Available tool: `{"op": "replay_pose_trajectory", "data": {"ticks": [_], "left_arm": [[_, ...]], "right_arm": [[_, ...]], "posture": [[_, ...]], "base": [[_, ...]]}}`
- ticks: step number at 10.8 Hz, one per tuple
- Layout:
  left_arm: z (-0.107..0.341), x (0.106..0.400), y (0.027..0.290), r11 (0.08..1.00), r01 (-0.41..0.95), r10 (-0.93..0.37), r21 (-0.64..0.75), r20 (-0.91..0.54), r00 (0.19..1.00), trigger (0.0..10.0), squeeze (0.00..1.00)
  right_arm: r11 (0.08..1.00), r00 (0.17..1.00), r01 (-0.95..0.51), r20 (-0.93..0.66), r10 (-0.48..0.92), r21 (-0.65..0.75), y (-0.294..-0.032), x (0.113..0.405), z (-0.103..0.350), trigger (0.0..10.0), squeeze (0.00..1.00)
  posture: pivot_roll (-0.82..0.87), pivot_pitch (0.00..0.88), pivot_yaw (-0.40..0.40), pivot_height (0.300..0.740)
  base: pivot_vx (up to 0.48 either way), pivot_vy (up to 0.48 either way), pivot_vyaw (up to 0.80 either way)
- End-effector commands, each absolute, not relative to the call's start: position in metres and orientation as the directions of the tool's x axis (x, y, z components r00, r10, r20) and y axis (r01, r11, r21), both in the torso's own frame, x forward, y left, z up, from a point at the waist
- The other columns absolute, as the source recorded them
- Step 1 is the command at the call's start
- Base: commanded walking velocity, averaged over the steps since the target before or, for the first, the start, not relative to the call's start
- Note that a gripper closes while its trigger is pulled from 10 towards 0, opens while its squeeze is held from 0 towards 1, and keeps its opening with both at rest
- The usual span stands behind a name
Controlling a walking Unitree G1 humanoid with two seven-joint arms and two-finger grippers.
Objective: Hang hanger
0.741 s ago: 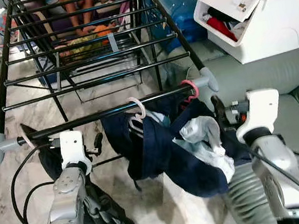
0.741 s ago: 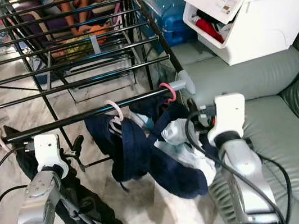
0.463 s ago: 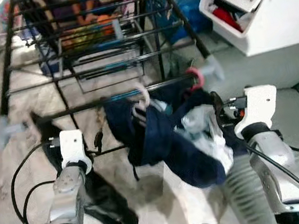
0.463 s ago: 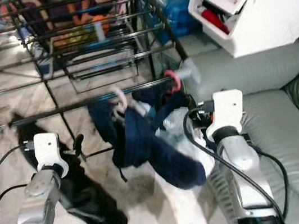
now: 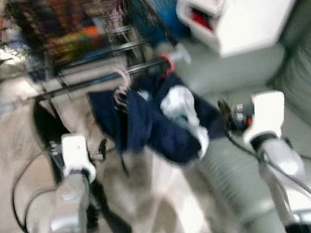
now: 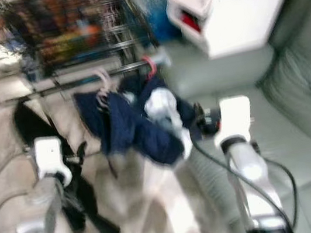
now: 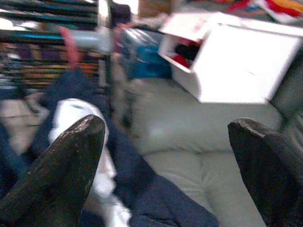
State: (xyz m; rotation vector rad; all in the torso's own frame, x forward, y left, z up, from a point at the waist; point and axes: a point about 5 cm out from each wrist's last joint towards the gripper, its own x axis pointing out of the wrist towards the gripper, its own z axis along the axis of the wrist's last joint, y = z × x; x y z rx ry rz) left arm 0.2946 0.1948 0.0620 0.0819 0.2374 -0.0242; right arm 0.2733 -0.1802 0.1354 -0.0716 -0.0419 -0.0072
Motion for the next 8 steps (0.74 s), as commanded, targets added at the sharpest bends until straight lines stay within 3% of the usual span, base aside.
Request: {"op": "replay_pose_trajectory", "data": {"ticks": [1,4,8], "left_arm": [[0.058,0.2917,0.1956,0.996,0.026,-0.005,0.08,-0.253,0.968,10.0,0.0],[0.0598,0.2917,0.196,0.996,0.018,0.003,0.083,-0.241,0.971,10.0,0.0],[0.0657,0.2961,0.2012,0.993,-0.033,0.056,0.109,-0.215,0.975,10.0,0.0]], "right_arm": [[0.997,0.999,0.006,0.032,-0.004,-0.083,-0.18,0.274,0.133,10.0,0.0],[0.994,0.999,-0.019,0.041,0.023,-0.111,-0.1763,0.2769,0.133,10.0,0.0],[0.994,0.998,-0.042,0.047,0.047,-0.103,-0.1717,0.281,0.1329,10.0,0.0]], "posture": [[-0.09,0.017,0.015,0.74],[-0.08,0.01,0.013,0.74],[-0.08,0.006,0.009,0.74]], "base": [[-0.266,0.0,0.0],[0.0,0.0,0.14],[0.0,0.0,0.8]]}}
